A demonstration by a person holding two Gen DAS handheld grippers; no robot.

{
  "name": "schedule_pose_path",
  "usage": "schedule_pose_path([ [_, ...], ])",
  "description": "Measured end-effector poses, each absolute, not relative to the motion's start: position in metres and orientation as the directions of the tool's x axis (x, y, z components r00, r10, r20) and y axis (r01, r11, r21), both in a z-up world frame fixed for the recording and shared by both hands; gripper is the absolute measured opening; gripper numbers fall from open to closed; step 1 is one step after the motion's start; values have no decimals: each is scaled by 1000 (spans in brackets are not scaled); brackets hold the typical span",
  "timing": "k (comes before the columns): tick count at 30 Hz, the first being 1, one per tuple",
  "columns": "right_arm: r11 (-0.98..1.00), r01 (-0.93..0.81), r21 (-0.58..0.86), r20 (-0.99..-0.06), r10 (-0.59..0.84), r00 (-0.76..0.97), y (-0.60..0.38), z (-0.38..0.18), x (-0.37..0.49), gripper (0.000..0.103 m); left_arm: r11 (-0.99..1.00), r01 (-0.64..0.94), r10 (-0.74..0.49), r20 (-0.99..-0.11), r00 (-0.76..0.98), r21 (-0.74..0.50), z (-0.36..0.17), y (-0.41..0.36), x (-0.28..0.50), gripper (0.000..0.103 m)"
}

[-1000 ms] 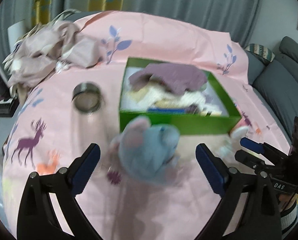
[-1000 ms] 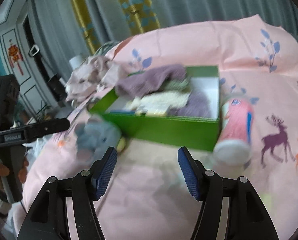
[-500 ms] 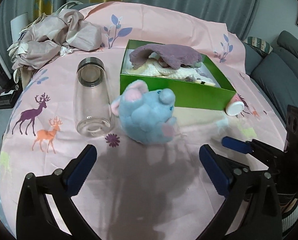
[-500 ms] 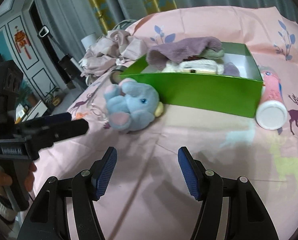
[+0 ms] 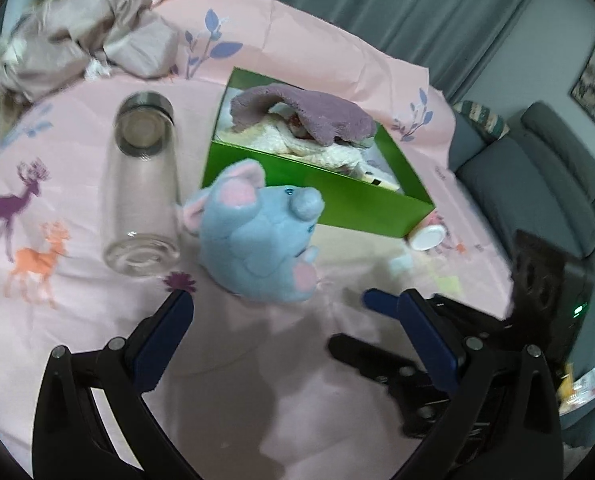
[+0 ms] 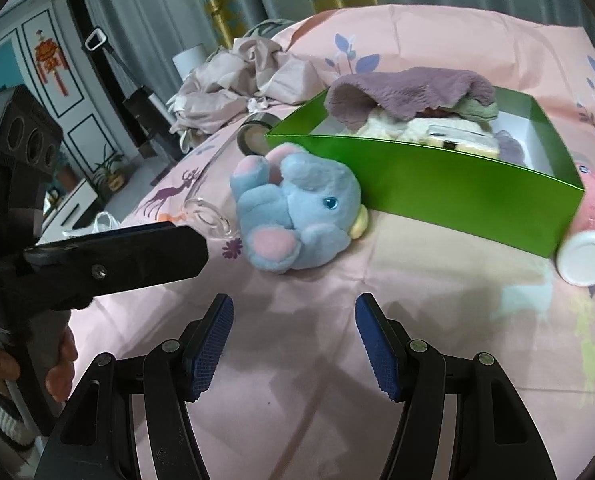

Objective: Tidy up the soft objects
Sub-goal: 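Open the right gripper and move it to the blue plush elephant, then close the right gripper on the blue elephant and lift it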

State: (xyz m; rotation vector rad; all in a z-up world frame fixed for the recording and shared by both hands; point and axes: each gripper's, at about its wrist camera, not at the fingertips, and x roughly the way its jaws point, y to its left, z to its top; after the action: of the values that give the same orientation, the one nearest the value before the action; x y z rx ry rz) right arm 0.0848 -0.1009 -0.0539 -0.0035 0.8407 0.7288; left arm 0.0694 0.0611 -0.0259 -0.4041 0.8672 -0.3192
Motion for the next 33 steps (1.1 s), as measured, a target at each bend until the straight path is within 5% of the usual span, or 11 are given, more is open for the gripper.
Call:
schedule_pose_path([
  [11, 730, -639, 243, -695, 591, 410, -92, -58, 119, 64, 820, 52, -495, -662, 563, -570, -49, 64, 91, 102],
  [15, 681, -672, 290, -684, 639, 352, -86, -61, 133, 78, 813, 11, -488, -670, 560, -582, -55, 63, 103, 102],
  [23, 603, -729, 323, -680, 684, 265, -77, -62, 146, 82, 774, -63, -508, -678, 531, -630, -68, 69, 118, 102],
  [28, 585, -734, 345, -680, 695, 234, -68, -66, 159, 93, 799, -59, -495, -710, 501, -598, -71, 65, 126, 100],
  [33, 609, -724, 324, -707, 664, 242, -61, -76, 167, 93, 818, -51, -480, -728, 490, -573, -71, 65, 130, 92],
])
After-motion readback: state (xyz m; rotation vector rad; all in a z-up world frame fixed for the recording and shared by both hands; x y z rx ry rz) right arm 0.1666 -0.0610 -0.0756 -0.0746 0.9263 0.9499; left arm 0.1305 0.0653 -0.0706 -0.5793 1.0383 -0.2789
